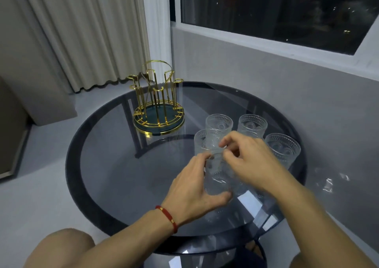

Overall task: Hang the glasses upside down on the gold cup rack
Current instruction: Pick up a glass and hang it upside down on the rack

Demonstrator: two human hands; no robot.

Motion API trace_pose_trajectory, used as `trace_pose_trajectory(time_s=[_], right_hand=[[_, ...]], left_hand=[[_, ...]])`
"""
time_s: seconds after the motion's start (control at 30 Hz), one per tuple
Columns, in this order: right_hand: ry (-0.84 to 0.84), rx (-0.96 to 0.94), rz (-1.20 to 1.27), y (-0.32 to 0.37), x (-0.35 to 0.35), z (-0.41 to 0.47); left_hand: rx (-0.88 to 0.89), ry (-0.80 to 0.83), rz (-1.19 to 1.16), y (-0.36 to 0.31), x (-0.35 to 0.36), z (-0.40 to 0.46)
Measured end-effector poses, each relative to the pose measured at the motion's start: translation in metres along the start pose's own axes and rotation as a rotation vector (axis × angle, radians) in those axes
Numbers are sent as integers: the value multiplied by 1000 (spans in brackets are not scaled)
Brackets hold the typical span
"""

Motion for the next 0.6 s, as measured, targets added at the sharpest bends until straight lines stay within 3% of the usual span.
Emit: trace_pose_trajectory(time_s=[0.2,0.37,0.47,0.6], right_hand=[[-25,14,241,17,5,-4],[31,13,554,42,28,-7],[79,97,656,59,51,3],[-28,295,703,78,66,43]], left_hand=[[-53,-60,-73,6,-30,-3],[-108,-207,-138,24,-88,22],[-138,-305,-227,31,-109,50],[-313,-412,-485,51,-115,87]])
Point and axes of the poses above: each hand's wrist, its own z-axis towards the middle knuckle, its own x-axis out of the palm, y = z × x, the point moved 3 cm from there along z, towards the middle knuckle, and after that the axes turned 15 degrees about -y, right-handed, at the moved point
